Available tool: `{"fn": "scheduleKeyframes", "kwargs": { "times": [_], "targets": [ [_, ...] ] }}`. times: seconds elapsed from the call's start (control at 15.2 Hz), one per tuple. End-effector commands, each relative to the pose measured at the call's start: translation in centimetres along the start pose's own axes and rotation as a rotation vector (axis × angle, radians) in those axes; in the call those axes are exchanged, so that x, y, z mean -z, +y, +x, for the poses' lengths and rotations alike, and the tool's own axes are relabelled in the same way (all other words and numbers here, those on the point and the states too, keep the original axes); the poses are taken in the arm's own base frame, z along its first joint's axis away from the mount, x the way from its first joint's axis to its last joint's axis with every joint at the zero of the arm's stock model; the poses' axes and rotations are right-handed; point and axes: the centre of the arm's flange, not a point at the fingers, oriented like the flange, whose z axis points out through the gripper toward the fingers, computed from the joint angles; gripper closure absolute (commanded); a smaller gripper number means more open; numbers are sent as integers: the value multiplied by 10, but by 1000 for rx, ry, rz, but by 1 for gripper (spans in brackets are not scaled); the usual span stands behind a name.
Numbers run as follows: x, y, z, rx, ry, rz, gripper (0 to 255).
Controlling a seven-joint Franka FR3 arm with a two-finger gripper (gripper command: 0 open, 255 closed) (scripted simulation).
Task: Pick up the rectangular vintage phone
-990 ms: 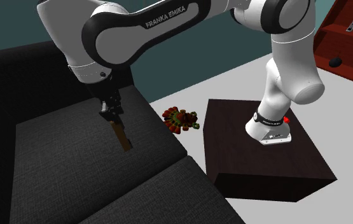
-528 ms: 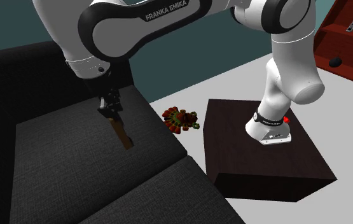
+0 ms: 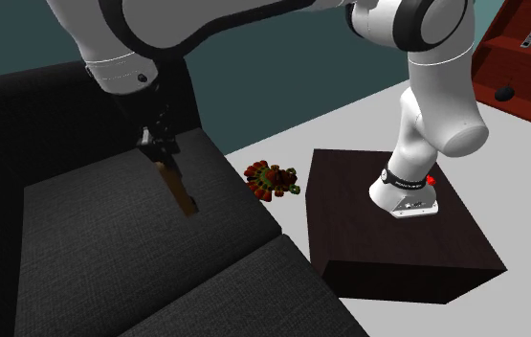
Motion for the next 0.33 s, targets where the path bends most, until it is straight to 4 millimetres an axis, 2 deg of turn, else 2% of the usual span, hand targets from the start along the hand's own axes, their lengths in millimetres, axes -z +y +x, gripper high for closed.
{"fn": "scheduleKeyframes", "kwargs": {
  "times": [0.0,0.13,0.26],
  "targets": [
    [10,0,-1,0,0,0,255],
    [21,0,-2,0,0,0,255],
    [21,0,-2,0,0,0,255]
  ]
}}
